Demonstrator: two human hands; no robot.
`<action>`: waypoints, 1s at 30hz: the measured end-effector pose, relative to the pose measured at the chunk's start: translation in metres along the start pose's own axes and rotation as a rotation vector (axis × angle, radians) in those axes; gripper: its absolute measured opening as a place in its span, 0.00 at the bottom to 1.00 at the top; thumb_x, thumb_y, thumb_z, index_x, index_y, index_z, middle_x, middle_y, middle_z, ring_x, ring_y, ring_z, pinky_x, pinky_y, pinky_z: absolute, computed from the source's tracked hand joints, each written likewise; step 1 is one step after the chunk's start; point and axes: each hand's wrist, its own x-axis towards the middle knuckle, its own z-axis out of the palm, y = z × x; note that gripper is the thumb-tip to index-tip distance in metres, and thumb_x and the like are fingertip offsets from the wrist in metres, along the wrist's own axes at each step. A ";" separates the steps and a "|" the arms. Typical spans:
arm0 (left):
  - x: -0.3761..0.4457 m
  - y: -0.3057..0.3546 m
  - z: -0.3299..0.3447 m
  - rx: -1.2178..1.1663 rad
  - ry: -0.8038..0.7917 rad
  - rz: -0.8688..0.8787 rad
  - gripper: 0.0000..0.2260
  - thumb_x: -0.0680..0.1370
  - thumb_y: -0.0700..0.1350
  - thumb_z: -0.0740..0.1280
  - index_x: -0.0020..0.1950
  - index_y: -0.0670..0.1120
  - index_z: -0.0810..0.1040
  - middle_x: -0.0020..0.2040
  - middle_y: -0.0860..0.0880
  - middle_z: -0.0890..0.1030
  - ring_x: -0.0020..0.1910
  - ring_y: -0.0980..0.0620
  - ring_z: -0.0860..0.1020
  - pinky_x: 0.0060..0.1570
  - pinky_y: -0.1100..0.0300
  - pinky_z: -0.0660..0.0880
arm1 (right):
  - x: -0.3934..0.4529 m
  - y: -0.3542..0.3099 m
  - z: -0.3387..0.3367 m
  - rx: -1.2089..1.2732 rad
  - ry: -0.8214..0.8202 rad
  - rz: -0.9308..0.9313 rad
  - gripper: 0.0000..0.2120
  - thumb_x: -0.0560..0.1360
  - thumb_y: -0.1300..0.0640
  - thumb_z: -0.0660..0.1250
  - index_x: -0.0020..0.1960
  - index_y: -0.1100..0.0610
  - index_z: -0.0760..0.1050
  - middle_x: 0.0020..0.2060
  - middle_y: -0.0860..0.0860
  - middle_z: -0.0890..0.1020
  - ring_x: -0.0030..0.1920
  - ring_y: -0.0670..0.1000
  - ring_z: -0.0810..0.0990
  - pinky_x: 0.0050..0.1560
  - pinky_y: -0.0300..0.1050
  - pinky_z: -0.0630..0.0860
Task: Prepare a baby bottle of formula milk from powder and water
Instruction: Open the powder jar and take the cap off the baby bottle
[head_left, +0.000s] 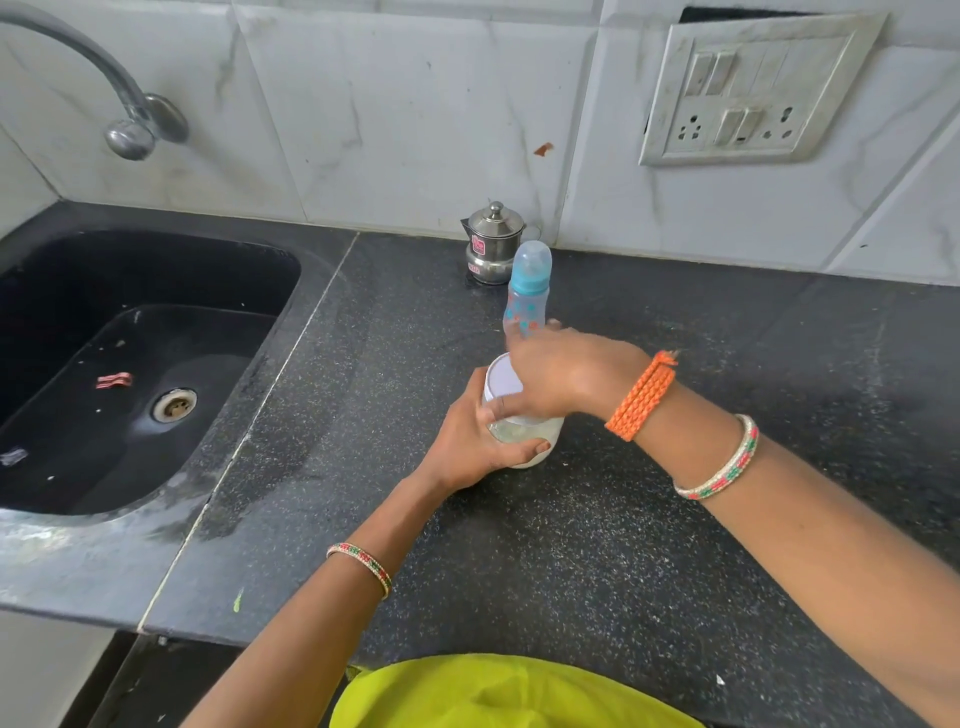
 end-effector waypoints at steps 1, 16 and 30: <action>0.000 -0.001 0.000 -0.006 -0.003 0.003 0.37 0.61 0.53 0.79 0.65 0.61 0.64 0.59 0.58 0.77 0.60 0.57 0.76 0.57 0.56 0.75 | -0.001 -0.004 0.003 0.006 0.074 0.039 0.37 0.72 0.34 0.61 0.69 0.61 0.65 0.63 0.61 0.72 0.53 0.57 0.75 0.49 0.51 0.73; -0.001 0.001 0.001 -0.012 0.009 0.007 0.37 0.61 0.51 0.79 0.63 0.67 0.63 0.58 0.61 0.77 0.59 0.60 0.76 0.55 0.66 0.73 | 0.001 -0.003 0.009 -0.057 0.021 -0.037 0.35 0.75 0.46 0.66 0.75 0.58 0.56 0.69 0.60 0.68 0.66 0.61 0.71 0.55 0.51 0.71; 0.000 -0.002 0.002 -0.014 0.014 0.000 0.38 0.60 0.53 0.80 0.64 0.64 0.63 0.59 0.61 0.77 0.60 0.59 0.76 0.57 0.62 0.74 | 0.003 0.012 0.005 -0.035 0.043 -0.273 0.33 0.71 0.57 0.72 0.71 0.51 0.61 0.62 0.53 0.72 0.61 0.56 0.72 0.49 0.47 0.68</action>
